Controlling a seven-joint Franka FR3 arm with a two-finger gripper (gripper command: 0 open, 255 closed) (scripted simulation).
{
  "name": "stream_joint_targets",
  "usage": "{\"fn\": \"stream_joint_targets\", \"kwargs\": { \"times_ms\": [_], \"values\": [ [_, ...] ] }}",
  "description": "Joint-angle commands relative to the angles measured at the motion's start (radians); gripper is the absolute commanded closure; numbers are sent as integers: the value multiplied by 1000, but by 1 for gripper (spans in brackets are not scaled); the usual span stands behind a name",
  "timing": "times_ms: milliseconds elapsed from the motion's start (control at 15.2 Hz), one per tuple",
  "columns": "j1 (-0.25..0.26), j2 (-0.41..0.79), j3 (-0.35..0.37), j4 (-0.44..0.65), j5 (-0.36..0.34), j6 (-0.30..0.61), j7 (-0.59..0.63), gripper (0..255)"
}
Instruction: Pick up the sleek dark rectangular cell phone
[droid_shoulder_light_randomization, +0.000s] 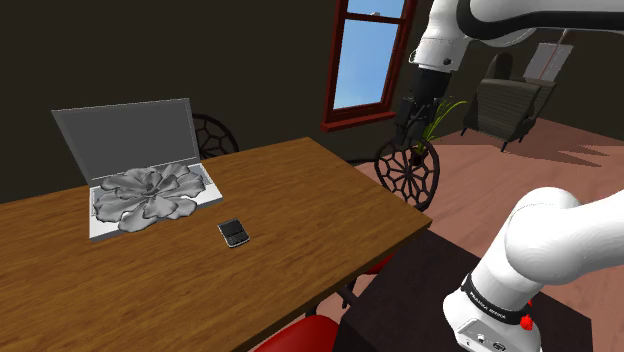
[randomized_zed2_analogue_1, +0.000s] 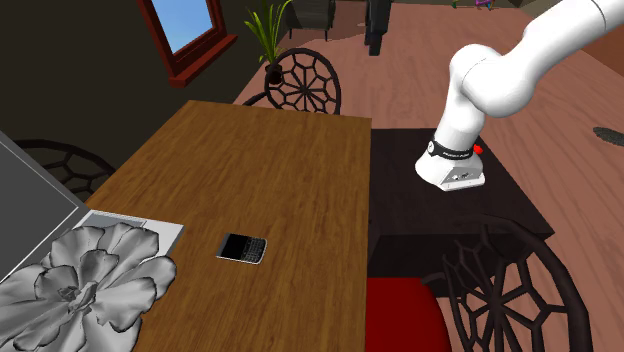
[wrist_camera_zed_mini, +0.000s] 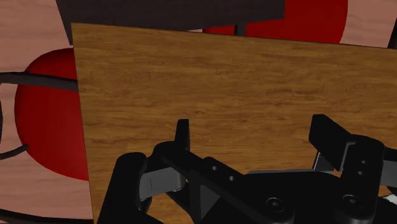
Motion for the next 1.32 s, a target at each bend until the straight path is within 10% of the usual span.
{"fn": "stream_joint_targets", "kwargs": {
  "times_ms": [0, 1254],
  "values": [
    [0, 0, 0, 0, 0, 0, 0, 0],
    [88, 595, 258, 146, 59, 469, 243, 0]
  ]
}}
